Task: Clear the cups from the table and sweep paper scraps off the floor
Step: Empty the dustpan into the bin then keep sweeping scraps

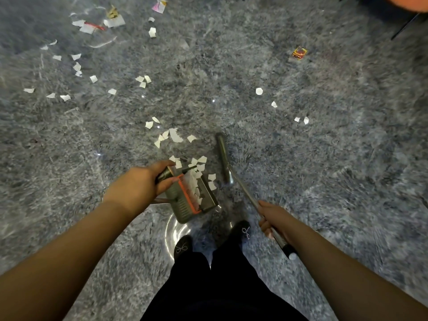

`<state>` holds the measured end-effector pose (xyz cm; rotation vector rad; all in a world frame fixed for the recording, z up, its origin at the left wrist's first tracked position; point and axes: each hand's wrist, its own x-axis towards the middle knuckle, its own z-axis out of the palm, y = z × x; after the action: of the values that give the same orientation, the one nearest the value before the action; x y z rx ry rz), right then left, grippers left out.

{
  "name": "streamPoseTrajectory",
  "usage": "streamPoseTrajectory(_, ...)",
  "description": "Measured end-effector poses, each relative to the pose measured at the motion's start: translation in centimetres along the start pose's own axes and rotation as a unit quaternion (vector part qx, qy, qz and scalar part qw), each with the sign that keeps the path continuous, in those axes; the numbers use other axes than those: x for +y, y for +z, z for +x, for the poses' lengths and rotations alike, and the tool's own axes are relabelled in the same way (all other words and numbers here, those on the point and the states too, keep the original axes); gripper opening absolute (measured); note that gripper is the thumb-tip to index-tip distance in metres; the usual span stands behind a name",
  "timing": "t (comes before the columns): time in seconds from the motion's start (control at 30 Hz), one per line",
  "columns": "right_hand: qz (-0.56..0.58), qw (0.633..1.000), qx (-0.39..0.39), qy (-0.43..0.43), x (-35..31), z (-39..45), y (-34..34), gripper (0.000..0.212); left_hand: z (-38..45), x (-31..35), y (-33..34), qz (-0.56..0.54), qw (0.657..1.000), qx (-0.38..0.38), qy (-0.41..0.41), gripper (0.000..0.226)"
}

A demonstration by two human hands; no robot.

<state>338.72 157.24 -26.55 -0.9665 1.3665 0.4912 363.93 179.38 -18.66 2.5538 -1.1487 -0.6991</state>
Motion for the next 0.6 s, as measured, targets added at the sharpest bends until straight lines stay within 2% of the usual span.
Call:
streamPoseTrajectory(0.17, 0.076, 0.993, -0.044, 0.074, -0.3, 2.1, 1.7, 0.027, 0.6, -0.5, -0.1, -0.001, 1.000, 0.020, 0.010, 0.071)
streamPoseTrajectory(0.27, 0.097, 0.987, -0.079, 0.101, 0.1, 1.8, 2.1, 0.032, 0.7, -1.0, -0.2, 0.007, 0.999, 0.026, 0.018, 0.073)
streamPoseTrajectory(0.33, 0.088, 0.988, -0.085, 0.093, 0.6, 0.7, 2.0, 0.039, 0.7, -1.2, -0.4, -0.004, 0.999, 0.029, 0.020, 0.072)
streamPoseTrajectory(0.43, 0.013, 0.995, -0.087, 0.038, 1.7, -1.4, 1.8, 0.044, 0.3, -1.3, -0.4, 0.005, 0.999, 0.037, 0.033, 0.070)
streamPoseTrajectory(0.5, 0.034, 0.994, -0.092, 0.042, 2.2, -2.2, 1.3, 0.044, -0.4, -1.7, -0.4, 0.009, 0.999, 0.041, 0.027, 0.068)
streamPoseTrajectory(0.6, 0.062, 0.995, -0.074, 0.027, 2.0, -2.8, 0.5, 0.044, -1.9, -3.0, -0.6, -0.018, 0.997, 0.067, -0.028, 0.063)
